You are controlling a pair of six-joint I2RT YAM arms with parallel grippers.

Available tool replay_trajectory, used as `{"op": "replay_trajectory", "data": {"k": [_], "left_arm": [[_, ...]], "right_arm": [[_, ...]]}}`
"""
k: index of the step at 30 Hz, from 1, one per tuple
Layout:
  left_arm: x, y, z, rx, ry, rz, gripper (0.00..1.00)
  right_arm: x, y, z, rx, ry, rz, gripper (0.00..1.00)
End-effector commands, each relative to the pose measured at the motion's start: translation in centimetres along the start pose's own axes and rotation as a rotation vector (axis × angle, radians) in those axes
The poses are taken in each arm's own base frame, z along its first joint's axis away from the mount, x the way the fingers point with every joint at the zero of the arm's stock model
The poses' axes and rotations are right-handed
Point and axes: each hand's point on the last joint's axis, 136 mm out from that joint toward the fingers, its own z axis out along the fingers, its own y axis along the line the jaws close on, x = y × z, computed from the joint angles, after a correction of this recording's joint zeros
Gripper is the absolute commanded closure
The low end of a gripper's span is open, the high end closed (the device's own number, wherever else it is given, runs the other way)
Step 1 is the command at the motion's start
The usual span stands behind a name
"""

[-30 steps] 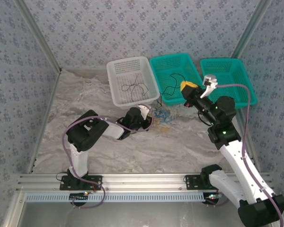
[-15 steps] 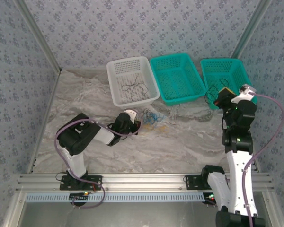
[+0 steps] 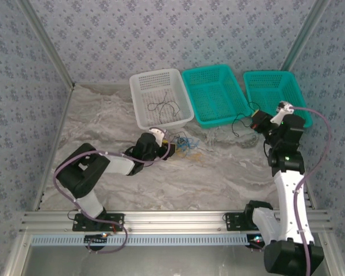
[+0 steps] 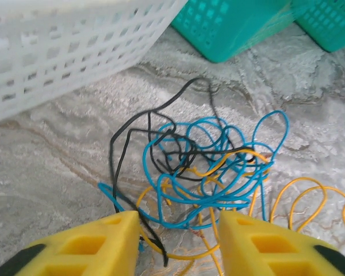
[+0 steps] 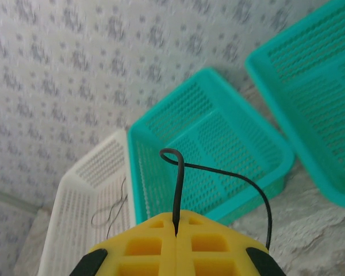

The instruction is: Untangle the cables

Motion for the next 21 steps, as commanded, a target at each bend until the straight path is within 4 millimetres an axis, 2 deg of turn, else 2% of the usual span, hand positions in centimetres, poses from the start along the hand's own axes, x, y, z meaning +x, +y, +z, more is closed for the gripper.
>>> {"op": "replay_trajectory", "data": {"k": [1,4,7,15,18,21], "left_arm": [[-0.8,-0.4,-1.3,0.003,-0.021,-0.006,0.46],[-1.0,-0.4,-2.1,-0.004,-0.019,0.000,0.31],[-1.4,-0.5,-3.0,-0.001,-0.031,0.015,0.20],[-2.2,-0.4,-5.2,-0.018,-0.010,0.054,0.10],[-2.6,-0.1,-5.9,-0.013,0.000,0.035,0.04],[-3.2,0.4,-6.6,-0.001,-0.017,-0.008,0.02]], "right_arm": [[0.1,2.7,0.3,-0.072,0.026,-0.074,1.00],[0.8,3.9,1.4,-0.086,0.057,-0.115,1.00],[1.5,5.2,2.4,-0.106,0.089,-0.153,1.00],[4.2,8.5,5.4,-0.174,0.193,-0.230,1.00],[5.3,10.0,6.6,-0.210,0.233,-0.267,1.00],[6.4,11.6,8.0,-0.252,0.278,-0.290,1.00]]}}
